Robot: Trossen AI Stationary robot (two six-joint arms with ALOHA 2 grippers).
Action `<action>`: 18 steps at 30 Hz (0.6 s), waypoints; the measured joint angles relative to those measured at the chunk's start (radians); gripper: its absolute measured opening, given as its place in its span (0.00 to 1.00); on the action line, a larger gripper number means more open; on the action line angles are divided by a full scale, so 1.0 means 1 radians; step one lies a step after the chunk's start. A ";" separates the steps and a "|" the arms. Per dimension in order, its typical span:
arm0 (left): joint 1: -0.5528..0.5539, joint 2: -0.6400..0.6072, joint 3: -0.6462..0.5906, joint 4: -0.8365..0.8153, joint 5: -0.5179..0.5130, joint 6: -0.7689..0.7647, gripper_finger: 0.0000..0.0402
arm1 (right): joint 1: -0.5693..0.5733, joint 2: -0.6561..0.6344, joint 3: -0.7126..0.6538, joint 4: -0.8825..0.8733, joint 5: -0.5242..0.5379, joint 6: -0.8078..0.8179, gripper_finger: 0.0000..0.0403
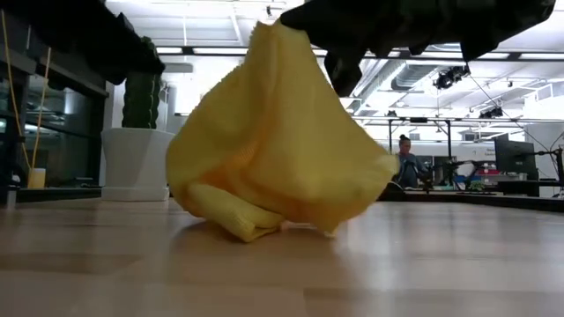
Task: Fold microfiber towels
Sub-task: Fold the yellow microfiber cloth
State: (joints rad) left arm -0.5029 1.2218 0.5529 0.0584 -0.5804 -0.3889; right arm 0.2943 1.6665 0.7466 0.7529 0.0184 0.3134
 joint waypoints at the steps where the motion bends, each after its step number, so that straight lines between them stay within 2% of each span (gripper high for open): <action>1: -0.005 0.002 0.000 0.015 0.000 0.000 0.28 | -0.002 0.000 0.000 0.005 -0.001 0.000 0.00; 6: -0.027 0.065 0.001 0.113 0.000 0.045 0.43 | -0.008 0.000 0.000 0.004 -0.003 0.000 0.00; 10: -0.027 0.185 0.001 0.245 0.016 0.102 0.51 | -0.009 0.000 0.000 0.003 -0.003 0.000 0.00; 13: -0.022 0.287 0.018 0.339 0.017 0.188 0.55 | -0.009 0.000 0.000 -0.004 -0.003 0.000 0.00; 18: -0.021 0.386 0.119 0.364 0.014 0.311 0.57 | -0.009 0.000 0.000 -0.012 0.010 0.000 0.00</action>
State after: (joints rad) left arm -0.5240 1.6075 0.6722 0.4222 -0.5667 -0.0774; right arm 0.2855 1.6665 0.7466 0.7409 0.0283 0.3134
